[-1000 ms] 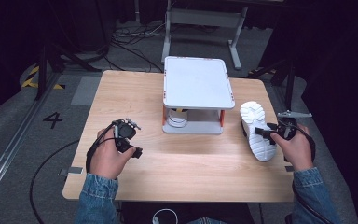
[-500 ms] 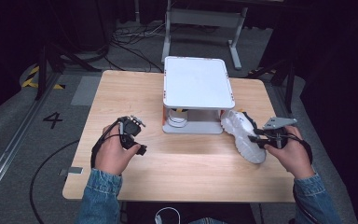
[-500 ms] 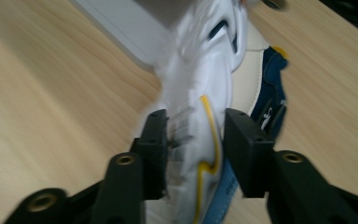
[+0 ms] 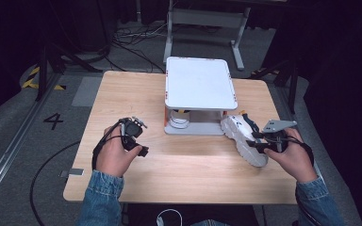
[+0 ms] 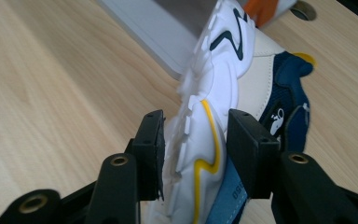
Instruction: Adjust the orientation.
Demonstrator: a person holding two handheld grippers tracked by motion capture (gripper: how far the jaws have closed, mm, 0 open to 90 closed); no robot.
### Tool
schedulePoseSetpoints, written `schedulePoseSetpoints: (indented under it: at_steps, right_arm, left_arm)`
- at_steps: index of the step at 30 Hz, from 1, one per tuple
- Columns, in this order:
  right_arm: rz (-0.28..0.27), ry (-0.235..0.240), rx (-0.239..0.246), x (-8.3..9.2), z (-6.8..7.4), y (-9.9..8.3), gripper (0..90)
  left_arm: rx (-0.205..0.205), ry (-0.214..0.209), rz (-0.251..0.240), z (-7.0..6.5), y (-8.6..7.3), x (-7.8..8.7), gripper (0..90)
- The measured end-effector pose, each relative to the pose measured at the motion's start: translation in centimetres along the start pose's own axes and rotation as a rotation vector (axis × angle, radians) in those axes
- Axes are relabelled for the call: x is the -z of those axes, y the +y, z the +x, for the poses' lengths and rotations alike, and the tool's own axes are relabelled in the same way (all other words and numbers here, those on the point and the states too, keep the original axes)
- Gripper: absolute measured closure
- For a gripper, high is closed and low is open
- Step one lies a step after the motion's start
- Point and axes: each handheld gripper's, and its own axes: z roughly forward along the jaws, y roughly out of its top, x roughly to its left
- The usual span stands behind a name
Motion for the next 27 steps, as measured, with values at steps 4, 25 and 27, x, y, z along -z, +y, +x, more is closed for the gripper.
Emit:
schedulePoseSetpoints:
  at_steps: [4, 25, 27]
  right_arm:
    - [-0.021, 0.076, 0.051, -0.1, 2.1, 1.2, 61.6]
    - [0.101, 0.29, 0.013, -0.5, 5.5, 2.0, 56.4]
    - [0.063, 0.278, -0.007, 0.3, 5.0, 2.3, 56.3]
  left_arm:
    - [0.004, -0.002, 0.0, 0.0, -0.1, 0.0, 23.5]
    - [0.021, -0.002, -0.008, 0.5, -0.2, 0.2, 23.2]
    - [0.03, -0.002, -0.009, 0.5, -0.4, 0.3, 23.2]
